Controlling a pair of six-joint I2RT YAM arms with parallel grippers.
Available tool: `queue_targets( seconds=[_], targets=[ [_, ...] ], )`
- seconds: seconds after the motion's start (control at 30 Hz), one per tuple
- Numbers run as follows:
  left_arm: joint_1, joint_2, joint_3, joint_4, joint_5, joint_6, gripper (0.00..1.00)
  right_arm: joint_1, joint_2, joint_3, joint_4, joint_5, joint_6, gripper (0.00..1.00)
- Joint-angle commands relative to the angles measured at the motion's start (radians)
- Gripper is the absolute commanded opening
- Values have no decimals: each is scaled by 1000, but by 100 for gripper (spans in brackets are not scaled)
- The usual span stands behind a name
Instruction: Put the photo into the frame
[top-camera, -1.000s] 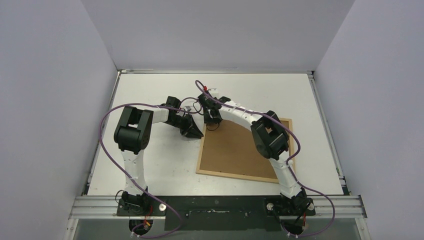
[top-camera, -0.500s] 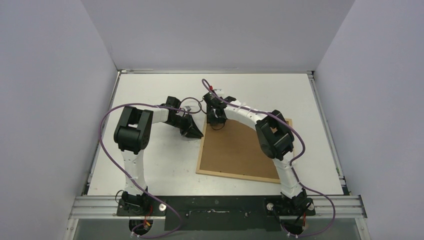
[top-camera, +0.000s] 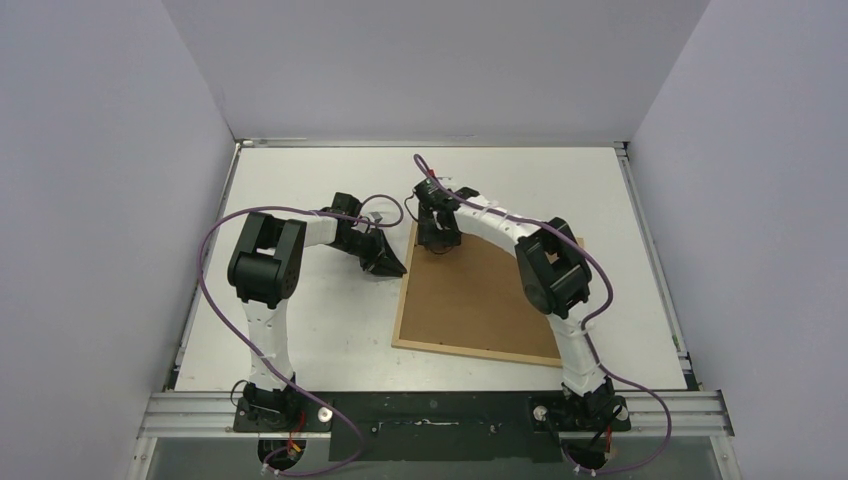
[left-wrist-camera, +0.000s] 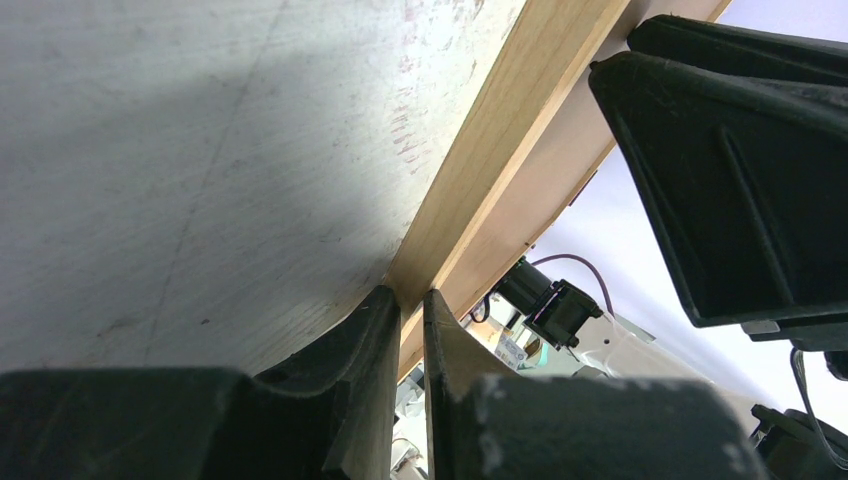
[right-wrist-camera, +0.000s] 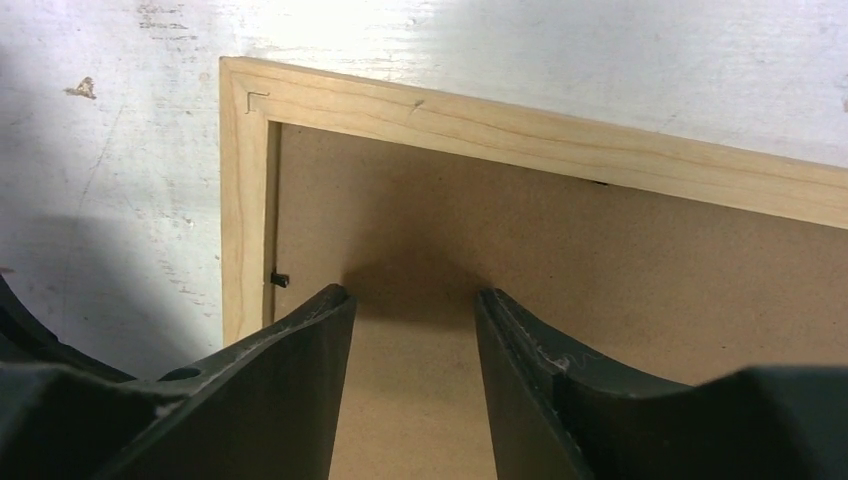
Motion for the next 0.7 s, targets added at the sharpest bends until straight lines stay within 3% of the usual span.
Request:
queue_targets(
  seconds=[0.0, 0.67],
  targets=[
    [8, 69, -29, -50, -236, 60, 11, 9, 46, 56, -15, -34, -7, 51],
    [8, 74, -29, -46, -228, 60, 11, 34, 143, 99, -56, -30, 45, 62]
  ],
)
